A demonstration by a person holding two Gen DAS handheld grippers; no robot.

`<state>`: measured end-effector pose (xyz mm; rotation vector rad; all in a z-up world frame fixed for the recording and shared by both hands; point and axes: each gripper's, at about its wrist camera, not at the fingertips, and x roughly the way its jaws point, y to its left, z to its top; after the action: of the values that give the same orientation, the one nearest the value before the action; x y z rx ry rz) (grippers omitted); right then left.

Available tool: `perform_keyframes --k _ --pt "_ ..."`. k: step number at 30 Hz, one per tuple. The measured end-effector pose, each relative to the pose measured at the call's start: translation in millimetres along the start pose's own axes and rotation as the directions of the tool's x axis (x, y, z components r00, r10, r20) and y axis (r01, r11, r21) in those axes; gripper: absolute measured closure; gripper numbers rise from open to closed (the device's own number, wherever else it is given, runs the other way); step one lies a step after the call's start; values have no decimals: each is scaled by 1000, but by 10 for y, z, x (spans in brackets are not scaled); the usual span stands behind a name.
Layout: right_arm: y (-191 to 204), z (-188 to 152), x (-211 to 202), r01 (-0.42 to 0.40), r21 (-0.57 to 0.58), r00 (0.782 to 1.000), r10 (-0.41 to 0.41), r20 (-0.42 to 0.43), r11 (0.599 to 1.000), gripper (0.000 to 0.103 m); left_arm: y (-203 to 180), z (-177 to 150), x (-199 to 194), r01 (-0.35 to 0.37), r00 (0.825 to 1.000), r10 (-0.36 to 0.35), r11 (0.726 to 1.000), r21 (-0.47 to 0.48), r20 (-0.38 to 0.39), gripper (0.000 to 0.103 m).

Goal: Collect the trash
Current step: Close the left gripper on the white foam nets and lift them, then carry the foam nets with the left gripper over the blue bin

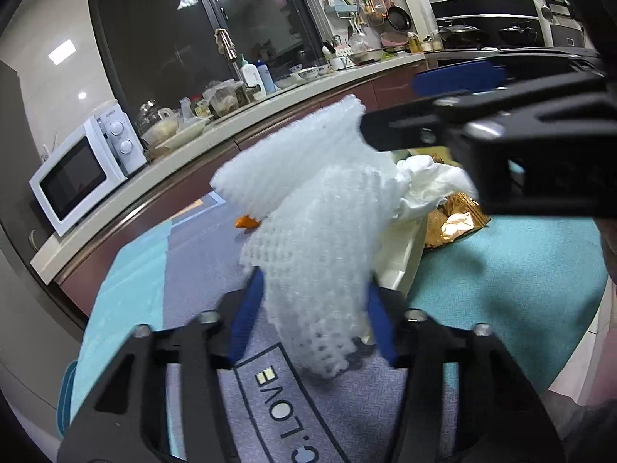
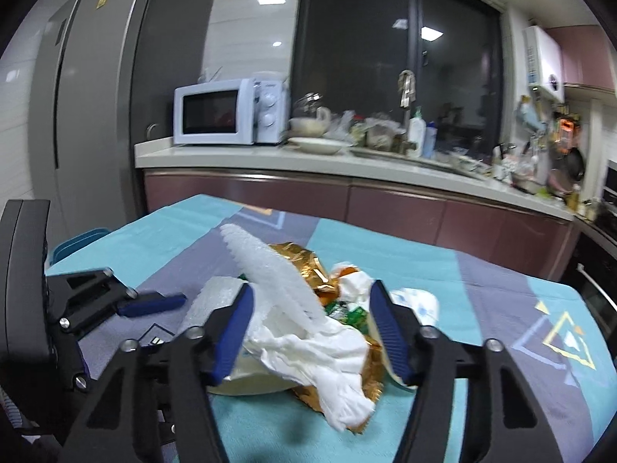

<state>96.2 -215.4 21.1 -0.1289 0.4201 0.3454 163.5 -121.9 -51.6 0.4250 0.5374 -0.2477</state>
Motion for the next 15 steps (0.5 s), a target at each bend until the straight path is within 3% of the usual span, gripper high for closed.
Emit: perform_keyframes --k 1,4,6,11,13,15 --pt "3 7 24 -14 -3 1000 14 -10 1000 69 11 0 25 16 1000 -16 1000 -4 -10 68" --pt "67 62 89 -55 -27 998 54 -25 998 85 32 -28 41 41 999 -41 999 -21 -9 79" --pt "84 95 133 -84 -29 996 83 -41 996 89 75 -39 49 54 999 -54 998 -39 -5 86" --pt "139 125 208 -96 -53 993 92 -73 994 90 145 -92 11 68 998 -68 995 -71 2 90" --pt "161 121 235 -103 -61 991 97 -88 993 102 185 -102 -1 77 997 -77 994 -80 5 91" --pt "174 116 273 -96 -68 991 89 -103 993 102 204 -131 -36 78 997 -77 993 -87 10 91"
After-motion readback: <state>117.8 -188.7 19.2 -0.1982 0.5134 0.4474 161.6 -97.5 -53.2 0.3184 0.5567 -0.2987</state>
